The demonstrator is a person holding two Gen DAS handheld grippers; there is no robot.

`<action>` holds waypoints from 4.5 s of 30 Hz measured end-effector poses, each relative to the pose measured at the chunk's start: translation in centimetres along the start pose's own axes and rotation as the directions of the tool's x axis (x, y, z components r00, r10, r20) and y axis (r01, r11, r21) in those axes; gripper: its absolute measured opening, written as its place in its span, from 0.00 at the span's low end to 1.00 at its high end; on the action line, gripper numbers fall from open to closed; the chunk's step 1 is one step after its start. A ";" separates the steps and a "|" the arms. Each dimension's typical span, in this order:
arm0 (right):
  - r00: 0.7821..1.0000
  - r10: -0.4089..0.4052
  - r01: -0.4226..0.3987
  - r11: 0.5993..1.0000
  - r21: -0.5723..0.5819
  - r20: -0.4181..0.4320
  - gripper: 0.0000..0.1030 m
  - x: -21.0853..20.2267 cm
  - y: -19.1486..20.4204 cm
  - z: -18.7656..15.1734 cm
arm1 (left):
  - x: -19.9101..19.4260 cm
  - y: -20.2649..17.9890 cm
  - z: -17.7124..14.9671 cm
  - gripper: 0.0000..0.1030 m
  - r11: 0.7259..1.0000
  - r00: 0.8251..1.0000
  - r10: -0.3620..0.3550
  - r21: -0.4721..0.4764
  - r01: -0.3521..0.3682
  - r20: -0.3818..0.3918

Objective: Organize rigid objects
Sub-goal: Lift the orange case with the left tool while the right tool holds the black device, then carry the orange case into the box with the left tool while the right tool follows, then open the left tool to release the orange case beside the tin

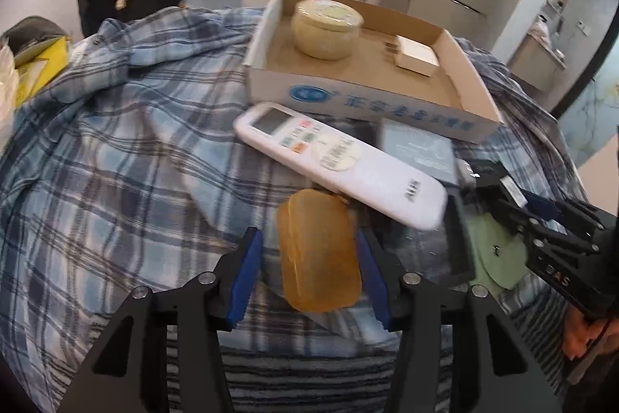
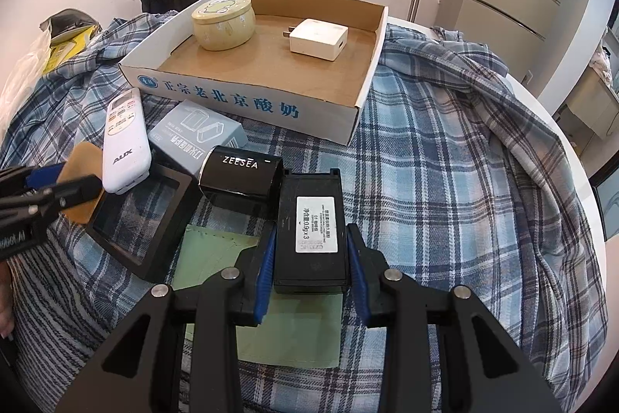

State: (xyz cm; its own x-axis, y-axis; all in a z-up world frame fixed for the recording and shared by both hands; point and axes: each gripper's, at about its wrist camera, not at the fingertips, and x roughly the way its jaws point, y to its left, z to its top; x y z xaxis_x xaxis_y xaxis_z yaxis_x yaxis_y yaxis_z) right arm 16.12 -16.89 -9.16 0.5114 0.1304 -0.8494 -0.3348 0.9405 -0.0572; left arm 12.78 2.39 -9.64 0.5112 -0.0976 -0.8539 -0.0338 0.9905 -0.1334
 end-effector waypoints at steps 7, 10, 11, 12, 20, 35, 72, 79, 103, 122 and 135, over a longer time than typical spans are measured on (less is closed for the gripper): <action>1.000 -0.008 0.008 1.000 -0.008 0.002 0.32 -0.1 0.1 0.0 | -0.1 0.5 0.3 0.43 1.000 1.000 -0.008 -0.012 0.008 0.014; 1.000 -0.008 0.008 1.000 -0.009 0.002 0.31 -0.1 0.1 0.0 | -0.7 0.4 0.3 0.67 1.000 0.999 -0.023 -0.013 0.024 0.040; 1.000 -0.009 0.009 1.000 -0.009 0.002 0.31 -0.1 0.1 0.0 | -1.1 0.3 0.3 0.70 1.000 0.998 -0.022 -0.009 0.023 0.059; 1.000 -0.009 0.009 1.000 -0.009 0.002 0.32 -0.1 0.1 0.0 | -1.6 0.1 0.3 0.71 1.000 0.997 -0.003 0.001 0.003 0.082; 1.000 -0.012 0.012 1.000 -0.011 0.002 0.32 0.0 0.1 0.0 | -1.1 -1.1 -0.1 0.71 0.997 0.998 0.053 0.060 -0.054 0.021; 1.000 -0.010 0.010 1.000 -0.011 0.002 0.32 0.0 0.1 0.1 | 0.5 0.2 0.1 0.46 1.000 1.000 0.006 0.004 -0.006 -0.018; 0.954 -0.001 -0.017 0.998 0.059 0.301 0.32 -6.4 -0.3 0.3 | -9.4 -1.3 1.4 0.46 0.991 0.914 -0.112 0.118 0.070 0.391; 0.960 0.043 -0.056 0.998 0.040 0.277 0.31 -9.6 -0.5 2.0 | -10.5 -3.5 6.4 0.46 0.978 0.922 -0.129 0.200 0.058 0.365; 0.969 0.058 -0.111 0.970 0.217 0.239 0.31 -3.2 -0.4 12.1 | 4.3 -1.7 13.9 0.46 0.990 0.998 -0.040 0.132 0.046 -0.047; 0.992 0.054 -0.079 0.968 0.236 0.112 0.31 1.0 -1.2 11.5 | 5.2 -1.6 13.0 0.77 0.986 0.995 -0.081 0.152 0.071 0.059; 0.995 0.045 -0.066 0.968 0.243 0.092 0.32 1.6 -1.3 11.3 | 6.8 3.2 13.4 0.86 0.987 0.984 -0.155 -0.063 0.150 -0.091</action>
State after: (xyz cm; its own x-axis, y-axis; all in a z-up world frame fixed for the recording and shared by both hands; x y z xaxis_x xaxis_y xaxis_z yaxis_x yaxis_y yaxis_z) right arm 26.36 -14.34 -4.51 0.5662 0.2007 -0.7995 -0.1656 0.9778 0.1282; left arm 27.63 6.16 -9.19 0.4297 -0.2583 -0.8652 -0.0108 0.9567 -0.2910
